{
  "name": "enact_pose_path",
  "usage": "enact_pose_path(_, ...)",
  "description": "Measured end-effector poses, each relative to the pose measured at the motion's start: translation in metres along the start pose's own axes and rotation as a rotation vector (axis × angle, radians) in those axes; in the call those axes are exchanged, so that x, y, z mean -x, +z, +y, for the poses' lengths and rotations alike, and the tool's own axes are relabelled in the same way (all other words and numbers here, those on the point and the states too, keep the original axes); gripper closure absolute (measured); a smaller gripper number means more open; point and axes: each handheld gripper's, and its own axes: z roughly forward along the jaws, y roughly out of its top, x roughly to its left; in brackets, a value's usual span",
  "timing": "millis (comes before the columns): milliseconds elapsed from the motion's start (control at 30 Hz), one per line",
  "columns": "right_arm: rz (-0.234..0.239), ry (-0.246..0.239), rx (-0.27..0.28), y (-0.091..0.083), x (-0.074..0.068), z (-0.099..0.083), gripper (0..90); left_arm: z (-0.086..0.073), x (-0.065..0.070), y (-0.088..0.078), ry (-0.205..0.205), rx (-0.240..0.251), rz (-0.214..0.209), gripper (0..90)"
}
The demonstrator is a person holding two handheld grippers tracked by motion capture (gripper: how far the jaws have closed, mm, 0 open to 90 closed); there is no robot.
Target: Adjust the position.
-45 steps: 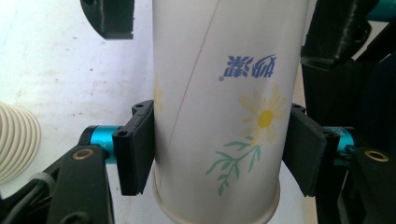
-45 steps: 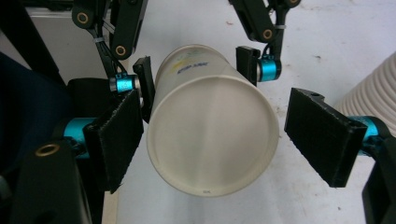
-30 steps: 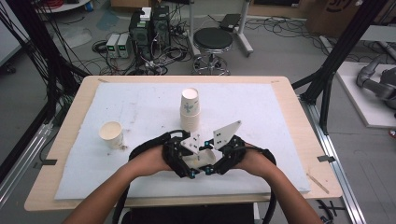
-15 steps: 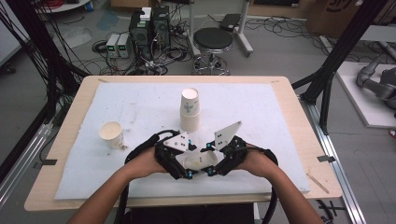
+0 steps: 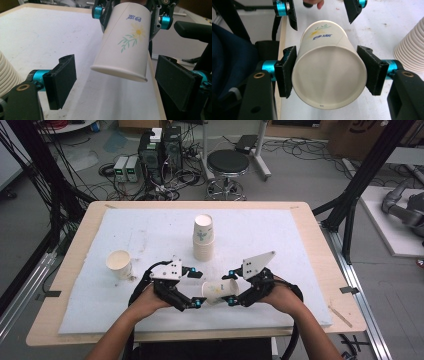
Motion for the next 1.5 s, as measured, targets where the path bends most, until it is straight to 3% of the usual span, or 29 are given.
enact_pose_path(100,-0.005,0.014,0.036,-0.001,-0.002,-0.008,36.6,-0.004,0.001,0.001,0.005,0.042,-0.025,18.1)
enact_pose_path(300,0.0,0.037,0.093,-0.001,-0.005,-0.022,36.6,-0.011,0.002,0.002,0.02,0.113,-0.002,18.3)
enact_pose_path(533,0.001,0.068,0.182,-0.007,-0.005,-0.032,36.7,-0.012,0.006,0.01,0.007,0.139,-0.033,17.2)
enact_pose_path(700,0.008,0.066,0.203,-0.009,-0.005,-0.031,36.7,-0.011,0.006,0.013,-0.005,0.177,-0.032,16.9)
enact_pose_path(1167,0.026,0.064,0.236,-0.01,-0.005,-0.031,36.7,-0.01,0.007,0.022,-0.004,0.191,-0.078,16.9)
enact_pose_path(1500,0.056,0.082,0.289,-0.013,-0.004,-0.033,36.7,-0.009,0.007,0.029,0.006,0.211,-0.095,19.8)
